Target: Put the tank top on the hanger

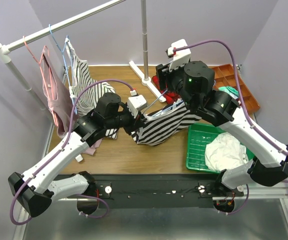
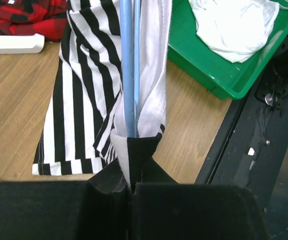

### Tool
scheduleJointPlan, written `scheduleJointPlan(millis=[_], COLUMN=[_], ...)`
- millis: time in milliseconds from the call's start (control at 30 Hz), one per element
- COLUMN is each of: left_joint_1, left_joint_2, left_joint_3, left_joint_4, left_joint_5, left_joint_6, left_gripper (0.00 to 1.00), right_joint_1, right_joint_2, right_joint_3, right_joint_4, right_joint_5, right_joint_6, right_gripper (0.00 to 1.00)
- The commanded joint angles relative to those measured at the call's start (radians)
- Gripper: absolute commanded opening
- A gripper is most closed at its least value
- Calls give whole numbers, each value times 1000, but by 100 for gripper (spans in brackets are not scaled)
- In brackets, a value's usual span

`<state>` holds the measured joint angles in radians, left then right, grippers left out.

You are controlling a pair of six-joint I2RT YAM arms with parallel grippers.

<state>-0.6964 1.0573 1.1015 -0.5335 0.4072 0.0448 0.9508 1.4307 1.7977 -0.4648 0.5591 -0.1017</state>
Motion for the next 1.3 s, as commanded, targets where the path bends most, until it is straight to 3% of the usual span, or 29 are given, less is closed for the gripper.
scheduleJointPlan(millis=[0, 167, 467, 767, 1000, 1267], left_joint_1=[5, 3, 3, 3, 3, 3], left_joint_2=[-31, -34, -57, -132, -152, -43], left_joint_3=[-11, -35, -101, -71, 145, 615], left_joint_4=[70, 69, 96, -20, -235, -493], left_joint_5=[-53, -105, -231, -479, -689, -814], left_joint_6=[-71, -117, -223, -290, -330, -313], left_gripper=[0, 0, 0, 0, 0, 0], right_joint_1=[5, 6, 5, 6, 6, 6], right_joint_2=[-18, -72, -176, -251, -245, -201], right_joint_3=[-30, -119, -297, -314, -256, -155], right_joint_4=[28, 52, 98, 66, 55, 51], right_joint_5=[-19, -53, -19, 76, 99, 101], right_joint_6=[28, 65, 174, 237, 229, 209], right_gripper=[83, 100, 100, 100, 100, 100])
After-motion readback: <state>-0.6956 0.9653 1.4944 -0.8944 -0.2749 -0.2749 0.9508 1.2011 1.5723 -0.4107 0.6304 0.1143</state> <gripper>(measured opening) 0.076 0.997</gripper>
